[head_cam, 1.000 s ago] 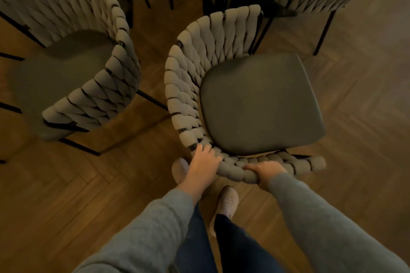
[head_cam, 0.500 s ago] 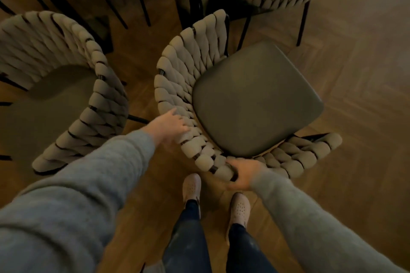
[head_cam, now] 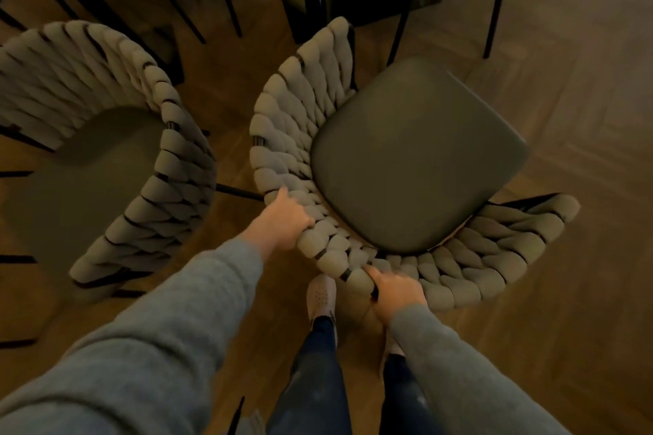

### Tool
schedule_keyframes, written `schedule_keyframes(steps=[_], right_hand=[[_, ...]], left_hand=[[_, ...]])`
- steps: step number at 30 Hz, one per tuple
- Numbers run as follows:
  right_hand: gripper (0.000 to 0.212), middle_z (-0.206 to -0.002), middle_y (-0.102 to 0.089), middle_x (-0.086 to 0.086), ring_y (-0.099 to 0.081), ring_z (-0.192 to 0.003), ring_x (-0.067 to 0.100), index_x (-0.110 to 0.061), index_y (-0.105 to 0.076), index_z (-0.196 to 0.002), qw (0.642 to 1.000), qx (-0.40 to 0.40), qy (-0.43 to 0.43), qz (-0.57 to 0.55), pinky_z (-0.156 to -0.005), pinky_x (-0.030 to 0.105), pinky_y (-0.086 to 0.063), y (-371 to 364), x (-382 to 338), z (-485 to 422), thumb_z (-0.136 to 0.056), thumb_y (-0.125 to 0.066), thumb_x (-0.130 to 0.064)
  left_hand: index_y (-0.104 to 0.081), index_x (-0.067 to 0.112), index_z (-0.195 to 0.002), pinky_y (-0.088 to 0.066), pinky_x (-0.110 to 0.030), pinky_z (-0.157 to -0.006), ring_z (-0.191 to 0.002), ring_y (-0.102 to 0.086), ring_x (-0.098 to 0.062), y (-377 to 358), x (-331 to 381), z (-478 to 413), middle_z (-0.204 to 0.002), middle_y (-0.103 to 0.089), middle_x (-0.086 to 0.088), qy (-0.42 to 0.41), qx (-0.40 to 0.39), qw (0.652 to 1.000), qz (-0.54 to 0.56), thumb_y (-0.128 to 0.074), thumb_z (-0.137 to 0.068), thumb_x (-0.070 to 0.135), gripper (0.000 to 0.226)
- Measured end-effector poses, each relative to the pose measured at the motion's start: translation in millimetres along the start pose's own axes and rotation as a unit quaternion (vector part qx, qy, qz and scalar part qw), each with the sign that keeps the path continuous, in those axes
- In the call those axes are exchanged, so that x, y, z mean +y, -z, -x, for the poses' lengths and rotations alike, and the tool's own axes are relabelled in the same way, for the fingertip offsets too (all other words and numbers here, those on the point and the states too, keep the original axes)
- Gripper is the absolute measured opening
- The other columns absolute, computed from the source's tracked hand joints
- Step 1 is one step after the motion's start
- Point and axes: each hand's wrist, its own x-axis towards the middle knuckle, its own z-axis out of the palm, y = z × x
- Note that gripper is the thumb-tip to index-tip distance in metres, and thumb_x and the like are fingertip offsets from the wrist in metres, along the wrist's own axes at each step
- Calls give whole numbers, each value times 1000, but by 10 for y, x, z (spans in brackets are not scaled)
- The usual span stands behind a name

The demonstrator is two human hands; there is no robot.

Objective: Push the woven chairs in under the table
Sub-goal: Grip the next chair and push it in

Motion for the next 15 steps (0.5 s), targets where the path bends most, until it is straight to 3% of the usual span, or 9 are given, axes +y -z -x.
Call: schedule_keyframes(steps=[7,12,15], right_hand=[[59,-137,-52,3,-47,-125,25,-35,-27,-150,995,-29,49,80,-104,40,-39,149,440,97,-97,-50,-22],[45,-137,-53,-2,-46,-127,23,-36,-40,-142,976,27,91,196,-109,43,-25,645,732,-148,-99,-45,-23],[38,-131,-57,-2,-46,-125,23,-36,-47,-136,968,49,79,235,-107,43,-24,986,833,-405,-98,-48,-28]], left_hand=[[-51,31,-129,-23,-55,-107,-125,-46,-25,-74,562,235,-127,-57,0,77,-22,989,124,-54,-89,32,40],[-53,32,-125,-27,-57,-105,-121,-48,-27,174,638,79,-121,-60,0,143,5,972,187,-53,-89,31,36],[-56,29,-121,-29,-56,-104,-115,-52,-27,329,592,-110,-115,-62,0,181,28,958,223,-54,-88,31,33]])
